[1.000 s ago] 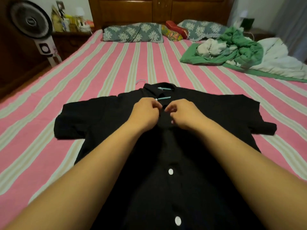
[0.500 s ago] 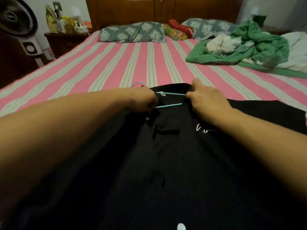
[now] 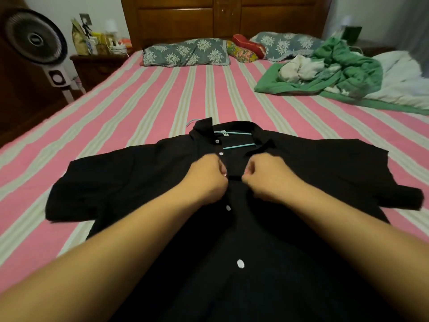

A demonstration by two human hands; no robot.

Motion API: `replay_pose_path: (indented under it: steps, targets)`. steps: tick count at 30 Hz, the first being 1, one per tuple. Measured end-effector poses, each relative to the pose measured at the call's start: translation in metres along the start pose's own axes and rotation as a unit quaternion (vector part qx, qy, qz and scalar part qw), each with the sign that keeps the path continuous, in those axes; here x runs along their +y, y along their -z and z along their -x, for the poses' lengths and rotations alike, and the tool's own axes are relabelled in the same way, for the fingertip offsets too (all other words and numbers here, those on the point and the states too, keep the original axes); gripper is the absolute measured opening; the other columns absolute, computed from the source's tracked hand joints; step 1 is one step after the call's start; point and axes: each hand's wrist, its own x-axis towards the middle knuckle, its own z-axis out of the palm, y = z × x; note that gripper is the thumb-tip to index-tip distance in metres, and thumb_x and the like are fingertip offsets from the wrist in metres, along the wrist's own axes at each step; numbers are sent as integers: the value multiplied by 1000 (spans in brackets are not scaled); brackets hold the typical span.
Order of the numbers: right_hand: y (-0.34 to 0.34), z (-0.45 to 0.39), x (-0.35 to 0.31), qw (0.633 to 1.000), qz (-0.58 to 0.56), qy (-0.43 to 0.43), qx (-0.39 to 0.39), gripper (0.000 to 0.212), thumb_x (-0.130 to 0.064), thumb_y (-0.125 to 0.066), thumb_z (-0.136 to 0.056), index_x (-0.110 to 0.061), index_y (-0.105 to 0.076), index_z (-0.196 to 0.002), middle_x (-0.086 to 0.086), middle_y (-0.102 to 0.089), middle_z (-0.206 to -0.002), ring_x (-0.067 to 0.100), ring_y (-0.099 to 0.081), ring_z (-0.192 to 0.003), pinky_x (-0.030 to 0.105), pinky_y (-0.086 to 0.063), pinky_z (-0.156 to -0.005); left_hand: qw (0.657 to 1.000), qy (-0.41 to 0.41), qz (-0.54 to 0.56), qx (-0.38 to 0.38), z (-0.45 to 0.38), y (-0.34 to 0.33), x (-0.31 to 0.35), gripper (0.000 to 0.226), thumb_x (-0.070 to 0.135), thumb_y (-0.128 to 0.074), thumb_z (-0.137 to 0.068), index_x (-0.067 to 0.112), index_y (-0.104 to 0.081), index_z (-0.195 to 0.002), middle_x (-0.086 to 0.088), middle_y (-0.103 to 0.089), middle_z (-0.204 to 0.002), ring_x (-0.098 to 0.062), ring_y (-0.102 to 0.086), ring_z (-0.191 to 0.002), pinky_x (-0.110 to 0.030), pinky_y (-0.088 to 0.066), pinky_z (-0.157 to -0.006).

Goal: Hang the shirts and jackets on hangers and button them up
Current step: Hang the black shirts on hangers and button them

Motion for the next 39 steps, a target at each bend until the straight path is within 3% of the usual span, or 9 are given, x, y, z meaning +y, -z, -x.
replay_pose_path:
  steps: [4,9,13,18,22,26,33,36,39]
  targets:
    - [-24,55,-13,990,32,-72,-116,44,-53,-70,-83,-15,-62,-104,8,-67,-110,31,-66,-102,31,-50,-75,994,63,-33,-81,35,-21,-16,16,10,-70,-87,23,-65,-79,-8,-74,-100,-25,-72,-92,-32,-58,-80]
    - [-30,64,-22,988,5,-139,-61,25,-24,-66,-90,-10,-61,-110,14,-62,-123,37,-61,-114,34,-49,-82,999,45,8,-12,57,-31,-21,13,20,-74,-89,26,-73,-100,1,-72,-109,-16,-67,-101,-26,-51,-84]
    - [-23,55,-11,972,-62,-217,-71,17,-22,-68,-86,-10,-69,-98,9,-72,-96,28,-72,-89,28,-53,-66,999,46,-22,13,65,-35,-14,4,23,-68,-95,24,-70,-92,1,-68,-100,-17,-64,-92,-30,-52,-77]
    - [-29,41,6,955,-168,-232,-80,27,-32,-78,-83,-9,-70,-92,15,-74,-88,29,-69,-70,36,-59,-73,997,29,-75,4,69,-33,-10,6,22,-67,-96,23,-65,-101,1,-62,-103,-17,-62,-91,-30,-51,-74]
    - [-32,43,4,915,-326,-213,-103,16,-12,-69,-93,-7,-63,-79,8,-60,-60,17,-57,-49,40,-60,-74,995,40,-93,5,70,-27,-5,4,20,-65,-96,24,-63,-96,2,-57,-95,-22,-62,-90,-32,-50,-71]
    - [-30,46,1,892,-393,-201,-99,19,3,-65,-91,-10,-57,-80,7,-56,-65,14,-57,-51,31,-62,-62,994,55,-89,-17,63,-21,-6,9,21,-67,-94,27,-66,-87,2,-62,-92,-21,-63,-87,-31,-48,-66]
    - [-24,53,-3,859,-466,-180,-115,17,10,-68,-85,-7,-65,-87,10,-65,-76,15,-66,-66,24,-54,-51,951,134,277,-22,52,-21,-18,15,0,-69,-92,7,-69,-79,-9,-68,-60,-21,-68,-56,-43,-64,-75]
    - [-23,54,-1,826,-521,-175,-125,17,8,-70,-85,-6,-66,-94,11,-71,-83,15,-70,-68,27,-57,-59,945,138,295,-37,53,-20,-17,7,-4,-68,-91,0,-70,-86,-13,-67,-65,-23,-68,-61,-39,-64,-72]
    - [-26,53,0,855,-479,-165,-111,14,5,-72,-85,-7,-67,-90,9,-68,-78,14,-67,-65,24,-53,-55,945,140,295,-38,53,-20,-17,8,-3,-68,-91,2,-70,-85,-14,-68,-67,-22,-69,-63,-35,-63,-68]
